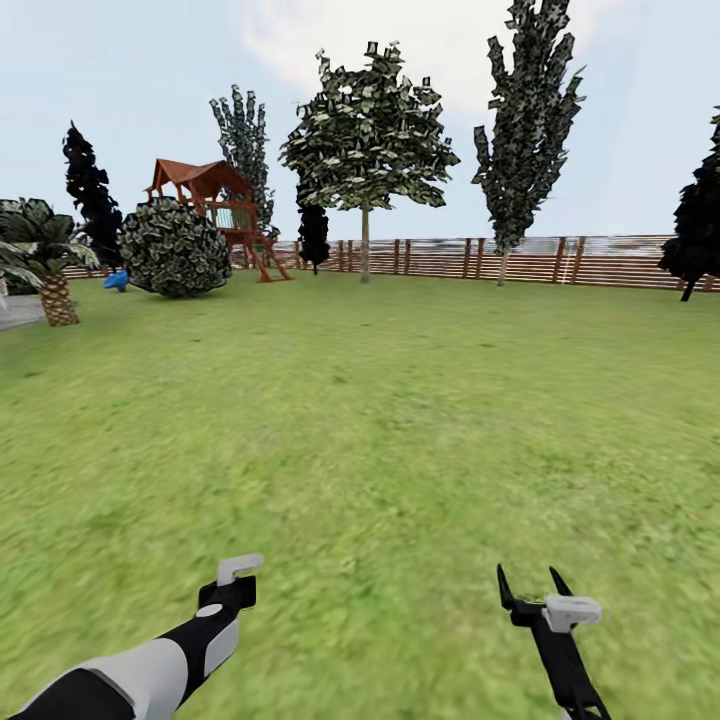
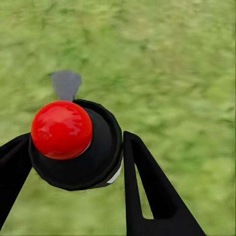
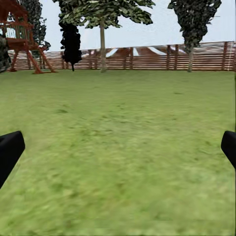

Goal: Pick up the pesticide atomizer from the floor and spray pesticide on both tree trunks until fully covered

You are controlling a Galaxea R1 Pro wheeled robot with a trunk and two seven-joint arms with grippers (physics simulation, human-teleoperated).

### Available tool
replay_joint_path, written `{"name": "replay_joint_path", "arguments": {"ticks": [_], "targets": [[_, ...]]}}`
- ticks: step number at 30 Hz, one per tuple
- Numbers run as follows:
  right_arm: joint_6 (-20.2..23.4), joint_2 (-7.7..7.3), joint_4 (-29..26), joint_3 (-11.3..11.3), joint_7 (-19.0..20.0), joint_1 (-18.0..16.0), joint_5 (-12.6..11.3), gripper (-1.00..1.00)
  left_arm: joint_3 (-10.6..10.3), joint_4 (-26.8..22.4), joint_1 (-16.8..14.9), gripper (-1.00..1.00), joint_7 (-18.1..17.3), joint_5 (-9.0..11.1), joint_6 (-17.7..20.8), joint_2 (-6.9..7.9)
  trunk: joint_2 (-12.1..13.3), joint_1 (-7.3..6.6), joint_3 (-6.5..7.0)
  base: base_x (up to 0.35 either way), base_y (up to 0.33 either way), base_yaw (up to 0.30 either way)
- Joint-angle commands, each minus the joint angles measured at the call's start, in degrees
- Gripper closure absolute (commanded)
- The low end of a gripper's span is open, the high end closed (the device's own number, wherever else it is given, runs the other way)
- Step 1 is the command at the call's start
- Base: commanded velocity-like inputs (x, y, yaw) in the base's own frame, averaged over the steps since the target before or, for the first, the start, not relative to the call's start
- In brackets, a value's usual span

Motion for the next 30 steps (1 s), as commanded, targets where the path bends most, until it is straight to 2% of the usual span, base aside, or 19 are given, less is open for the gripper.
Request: {"name": "replay_joint_path", "arguments": {"ticks": [1,3,7,30], "targets": [[0.0,-0.09,2.7,-0.1,0.0,0.0,-0.2,-1.00,-0.1,0.0,0.0,1.00,0.0,-0.1,0.0,0.00,0.0,0.00,0.00,0.337,0.000,0.000],[0.0,-0.28,6.1,0.0,0.0,0.0,-0.2,-1.00,-0.1,0.0,0.0,1.00,0.0,-0.1,0.0,0.00,0.0,0.00,0.00,0.337,0.000,0.000],[0.0,-0.43,8.3,0.1,0.0,0.0,-0.2,-1.00,-0.1,0.0,0.0,1.00,0.0,-0.1,0.0,0.00,0.0,0.00,0.00,0.337,0.000,0.000],[0.0,0.03,8.9,0.2,0.1,0.0,-0.1,-1.00,-0.1,0.0,0.0,1.00,0.0,-0.1,0.0,0.00,0.0,0.00,0.00,0.337,0.000,0.000]]}}
